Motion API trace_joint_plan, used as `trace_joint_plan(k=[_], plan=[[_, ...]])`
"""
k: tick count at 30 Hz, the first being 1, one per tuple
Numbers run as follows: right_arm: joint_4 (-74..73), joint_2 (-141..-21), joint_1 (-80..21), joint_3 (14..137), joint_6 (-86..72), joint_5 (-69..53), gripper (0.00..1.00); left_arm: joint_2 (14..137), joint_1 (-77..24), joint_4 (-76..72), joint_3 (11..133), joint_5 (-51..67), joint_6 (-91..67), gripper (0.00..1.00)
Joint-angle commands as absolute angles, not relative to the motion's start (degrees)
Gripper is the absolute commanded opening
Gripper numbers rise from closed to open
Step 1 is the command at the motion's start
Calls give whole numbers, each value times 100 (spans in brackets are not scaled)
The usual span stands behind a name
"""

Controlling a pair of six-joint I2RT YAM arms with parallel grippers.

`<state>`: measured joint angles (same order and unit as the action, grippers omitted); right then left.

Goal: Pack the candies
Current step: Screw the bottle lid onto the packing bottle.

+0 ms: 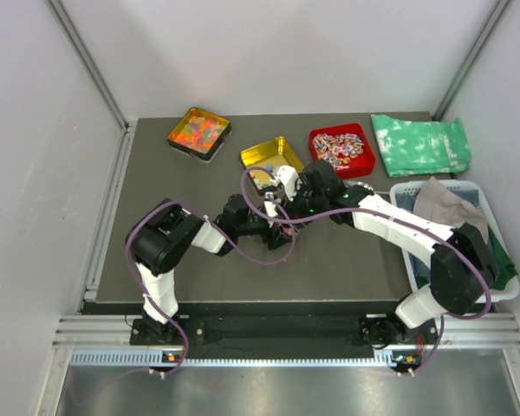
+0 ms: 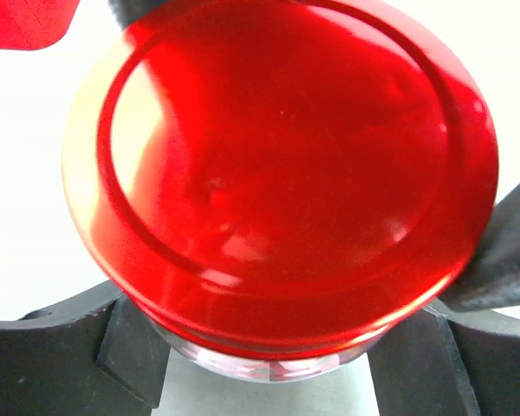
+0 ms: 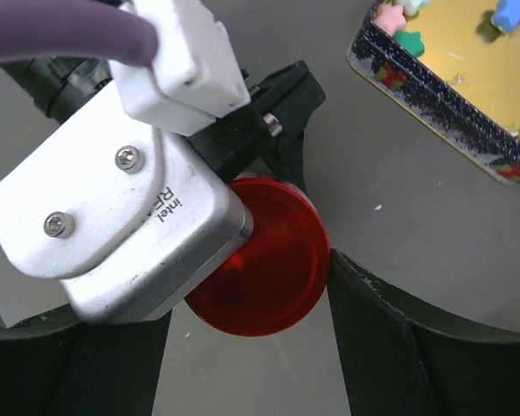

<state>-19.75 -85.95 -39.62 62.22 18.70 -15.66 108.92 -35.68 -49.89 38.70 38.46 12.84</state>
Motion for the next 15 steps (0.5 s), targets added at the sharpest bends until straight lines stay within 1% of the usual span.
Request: trace_joint_plan(k=[1, 6, 9, 10, 13, 15], plan=[[-1406, -8675, -4157, 6460, 1073, -985, 70, 11109, -3656, -4263, 3788, 3718, 1696, 59], [-1459, -8736, -4263, 6627, 765, -659, 73, 11101, -3656, -4254, 3788, 3718, 1688, 59], [-1573, -8719, -4263, 6724, 869, -580, 82, 11101, -3665, -4263, 3788, 3718, 1696, 59], [-1617, -8693, -4263, 6758, 922, -563, 88, 11101, -3665, -4263, 3779, 3735, 1696, 59], [-1766, -8596, -4254, 6759, 1291, -720, 98, 11092, -3656, -4263, 3779, 3726, 1705, 59], [-1906, -8482, -4245, 6759, 1580, -922, 99, 11101, -3656, -4263, 3779, 3727, 1705, 59]])
